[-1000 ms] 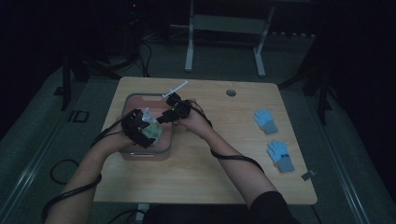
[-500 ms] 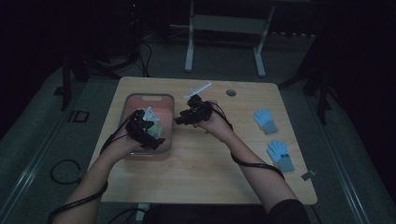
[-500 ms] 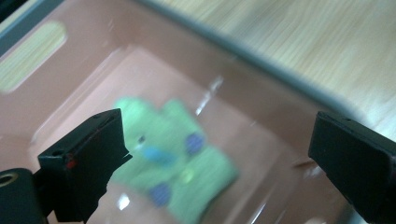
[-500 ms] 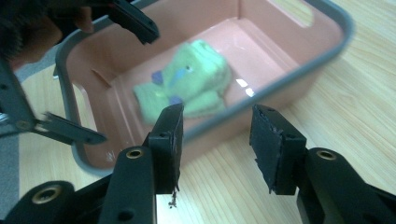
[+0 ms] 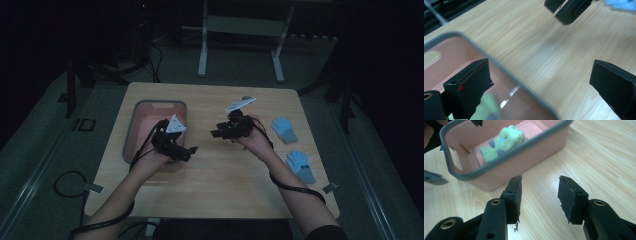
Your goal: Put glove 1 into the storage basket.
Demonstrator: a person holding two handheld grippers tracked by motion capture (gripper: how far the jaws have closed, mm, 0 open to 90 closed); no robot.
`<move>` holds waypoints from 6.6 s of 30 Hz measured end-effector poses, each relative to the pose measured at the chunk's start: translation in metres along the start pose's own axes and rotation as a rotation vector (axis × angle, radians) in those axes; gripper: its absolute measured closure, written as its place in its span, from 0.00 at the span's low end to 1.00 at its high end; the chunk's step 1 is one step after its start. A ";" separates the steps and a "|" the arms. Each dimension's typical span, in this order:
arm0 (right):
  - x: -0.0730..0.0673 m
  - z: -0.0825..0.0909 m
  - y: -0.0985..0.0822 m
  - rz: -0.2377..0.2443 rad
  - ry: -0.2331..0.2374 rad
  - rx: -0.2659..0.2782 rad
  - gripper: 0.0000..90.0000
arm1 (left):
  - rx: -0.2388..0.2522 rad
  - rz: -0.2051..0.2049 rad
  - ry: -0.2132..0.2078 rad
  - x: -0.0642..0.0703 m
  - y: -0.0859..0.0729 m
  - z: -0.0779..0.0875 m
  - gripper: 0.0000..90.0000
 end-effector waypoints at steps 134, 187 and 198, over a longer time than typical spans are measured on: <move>0.007 0.012 -0.149 -0.497 -0.441 0.260 0.85 | 0.183 -0.033 -0.077 0.121 -0.062 -0.044 0.01; 0.086 0.168 -0.258 -0.251 -0.507 0.015 0.96 | 0.164 -0.041 -0.097 0.122 -0.064 -0.047 0.01; 0.040 0.170 -0.186 -0.297 -0.549 0.226 0.97 | 0.165 -0.041 -0.091 0.122 -0.064 -0.047 0.01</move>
Point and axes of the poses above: each handheld gripper's, and its own axes: z roughly backward along the jaws, y roughly out of its top, x roughly to its right, the point moved 9 cm from there along -z, roughly forward along the jaws, and after that the axes turned 11 degrees about y, right-handed, at the moved point
